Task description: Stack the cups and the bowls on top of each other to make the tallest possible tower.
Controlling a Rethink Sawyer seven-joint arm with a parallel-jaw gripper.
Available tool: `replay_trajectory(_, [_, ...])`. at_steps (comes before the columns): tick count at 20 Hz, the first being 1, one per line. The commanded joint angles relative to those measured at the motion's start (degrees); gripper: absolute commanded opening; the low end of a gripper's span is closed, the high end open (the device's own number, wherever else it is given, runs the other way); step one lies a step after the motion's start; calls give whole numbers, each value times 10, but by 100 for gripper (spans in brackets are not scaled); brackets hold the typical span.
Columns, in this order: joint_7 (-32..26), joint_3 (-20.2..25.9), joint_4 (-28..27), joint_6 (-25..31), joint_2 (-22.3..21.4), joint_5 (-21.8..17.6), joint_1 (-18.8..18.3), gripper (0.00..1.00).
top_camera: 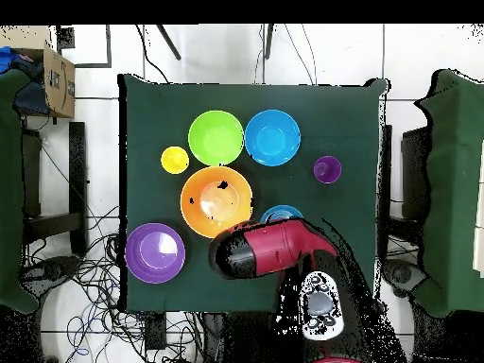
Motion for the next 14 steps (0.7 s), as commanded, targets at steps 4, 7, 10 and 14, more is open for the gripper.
replay_trajectory(4, [110,-23,38,-18,24,35,29,0])
replay_trajectory(7, [128,-38,49,-53,43,41,43,0])
replay_trajectory(10, [141,-58,48,-75,58,41,62,0])
replay_trajectory(14, [146,-68,50,-96,79,55,72,0])
